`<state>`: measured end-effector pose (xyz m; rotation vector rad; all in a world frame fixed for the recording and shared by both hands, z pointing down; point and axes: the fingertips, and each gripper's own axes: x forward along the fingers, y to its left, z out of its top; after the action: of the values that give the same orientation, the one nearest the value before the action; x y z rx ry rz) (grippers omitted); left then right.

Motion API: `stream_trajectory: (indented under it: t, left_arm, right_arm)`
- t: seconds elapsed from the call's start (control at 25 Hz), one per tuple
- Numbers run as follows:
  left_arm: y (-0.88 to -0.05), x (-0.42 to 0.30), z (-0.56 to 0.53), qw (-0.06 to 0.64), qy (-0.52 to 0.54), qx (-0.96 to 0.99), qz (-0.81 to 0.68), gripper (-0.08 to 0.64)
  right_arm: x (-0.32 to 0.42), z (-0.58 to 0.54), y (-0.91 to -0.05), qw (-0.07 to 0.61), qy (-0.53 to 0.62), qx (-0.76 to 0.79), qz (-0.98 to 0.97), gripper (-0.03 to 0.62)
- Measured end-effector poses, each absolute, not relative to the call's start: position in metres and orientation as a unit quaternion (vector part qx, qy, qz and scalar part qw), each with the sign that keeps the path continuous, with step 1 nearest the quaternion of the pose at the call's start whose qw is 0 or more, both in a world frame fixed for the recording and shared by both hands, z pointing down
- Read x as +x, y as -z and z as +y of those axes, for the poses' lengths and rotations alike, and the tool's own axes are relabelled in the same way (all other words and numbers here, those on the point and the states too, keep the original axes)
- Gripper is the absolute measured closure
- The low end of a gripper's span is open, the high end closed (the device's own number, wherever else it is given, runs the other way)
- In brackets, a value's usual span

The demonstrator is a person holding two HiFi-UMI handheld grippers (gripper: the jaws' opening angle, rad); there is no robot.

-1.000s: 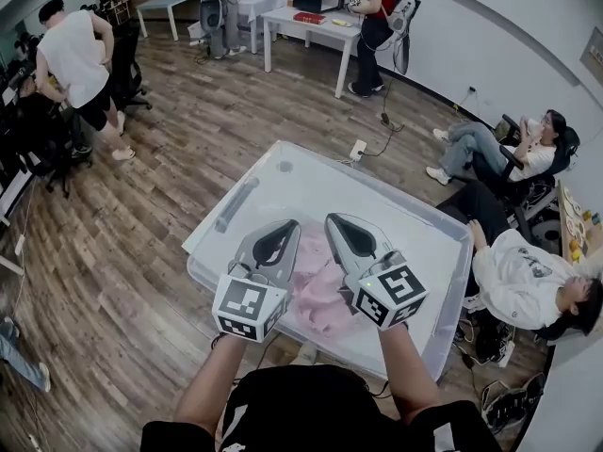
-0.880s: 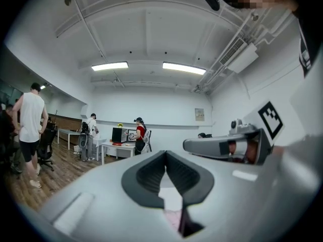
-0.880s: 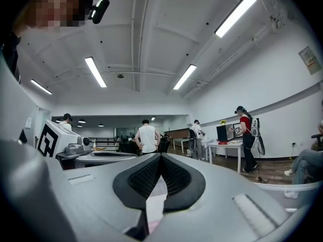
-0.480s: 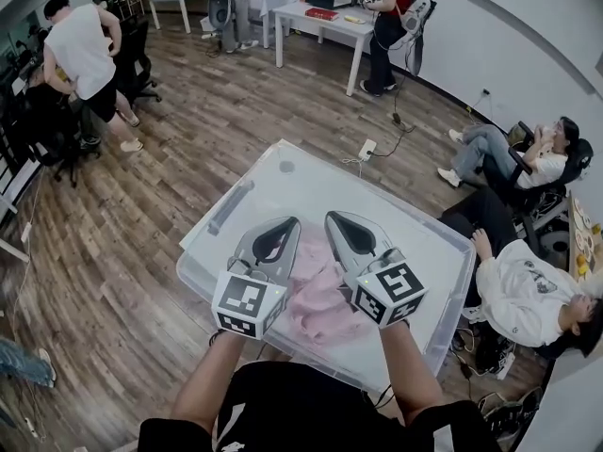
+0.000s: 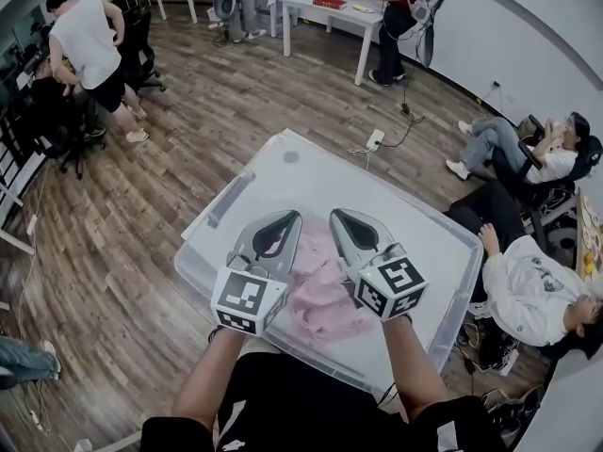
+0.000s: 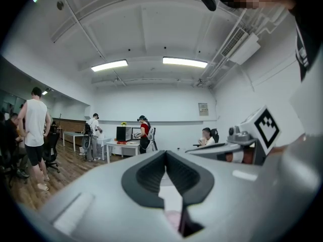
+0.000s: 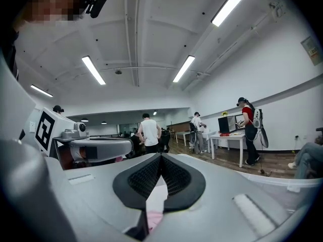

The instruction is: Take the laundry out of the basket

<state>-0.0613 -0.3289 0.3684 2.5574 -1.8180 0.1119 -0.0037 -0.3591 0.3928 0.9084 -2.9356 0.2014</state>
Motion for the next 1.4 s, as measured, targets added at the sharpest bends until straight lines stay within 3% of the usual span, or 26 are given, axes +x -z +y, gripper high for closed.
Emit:
stream_trajectory:
  t: [0.52,0.88,0.96,1.08,1.24,1.4]
  left_arm:
    - [-0.372,-0.079,-0.362,0.022,-0.013,0.848,-0.530,0.552]
    - [-0.378,-0.102,-0.386,0.035,-0.013,0.866,-0.498,0.552]
    - [-0.380,-0.103,-0.390,0.035,-0.011,0.871,-0.490,0.552]
    - [-0.382,-0.104,-0.395,0.035,-0.011,0.877,-0.478,0.552]
    - [-0.382,-0.109,-0.403,0.037,-0.010,0.883,-0.467,0.552]
    - [-0.385,-0.111,-0.410,0.041,-0.012,0.888,-0.459,0.552]
  right_arm:
    - [-0.005,-0.388,-0.492,0.151,-0.127,0.343,-0.918,0.595]
    - [0.001,-0.393,-0.579,0.275,-0.157,0.366,-0.875,0.591]
    - [0.001,-0.392,-0.599,0.304,-0.163,0.355,-0.869,0.456]
    - [0.002,-0.390,-0.627,0.355,-0.150,0.336,-0.859,0.355]
    - [0.003,-0.385,-0.665,0.444,-0.121,0.287,-0.840,0.150]
    - [0.003,-0.383,-0.694,0.523,-0.089,0.234,-0.815,0.050]
